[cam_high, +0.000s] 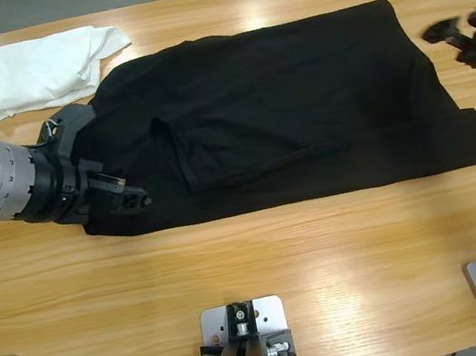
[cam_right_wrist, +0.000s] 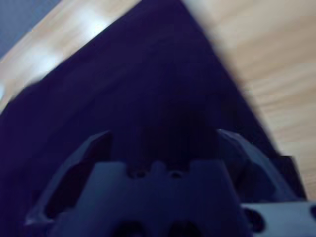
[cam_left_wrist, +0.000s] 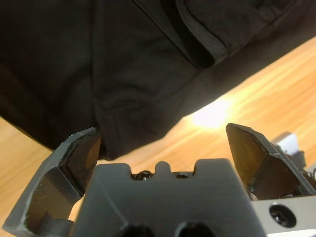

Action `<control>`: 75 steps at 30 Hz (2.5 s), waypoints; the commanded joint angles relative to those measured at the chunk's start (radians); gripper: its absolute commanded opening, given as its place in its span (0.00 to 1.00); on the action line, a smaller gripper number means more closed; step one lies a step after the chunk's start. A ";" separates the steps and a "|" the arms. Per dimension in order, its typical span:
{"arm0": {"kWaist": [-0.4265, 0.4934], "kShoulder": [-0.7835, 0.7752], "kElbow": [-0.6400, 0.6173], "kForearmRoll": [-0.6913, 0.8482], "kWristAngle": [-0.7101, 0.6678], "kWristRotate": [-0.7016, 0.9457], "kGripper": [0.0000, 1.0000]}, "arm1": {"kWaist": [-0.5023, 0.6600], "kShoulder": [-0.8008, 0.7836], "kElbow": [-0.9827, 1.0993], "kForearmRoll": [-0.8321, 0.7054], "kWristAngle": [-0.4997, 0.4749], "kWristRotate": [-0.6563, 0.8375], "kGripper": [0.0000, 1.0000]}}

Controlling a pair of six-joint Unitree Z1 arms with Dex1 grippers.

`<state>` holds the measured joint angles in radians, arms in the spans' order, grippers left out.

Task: Fold clothes

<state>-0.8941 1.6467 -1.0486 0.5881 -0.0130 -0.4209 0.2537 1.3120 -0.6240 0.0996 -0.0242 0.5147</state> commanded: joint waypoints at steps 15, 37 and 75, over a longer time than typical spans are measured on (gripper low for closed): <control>-0.034 0.417 -0.512 0.320 -0.014 1.521 0.63 | 0.256 -0.152 0.003 0.213 -0.045 -0.251 1.00; -0.184 0.533 -0.535 0.337 0.165 0.919 0.75 | 0.254 -0.093 0.005 0.192 -0.059 -0.248 1.00; -0.206 0.577 -0.581 0.338 0.278 0.727 0.00 | 0.238 -0.026 0.003 0.162 -0.039 -0.214 1.00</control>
<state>-1.0933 2.1659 -1.6290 0.9159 0.2370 0.3281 0.4965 1.2477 -0.6446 0.2781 -0.0676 0.2866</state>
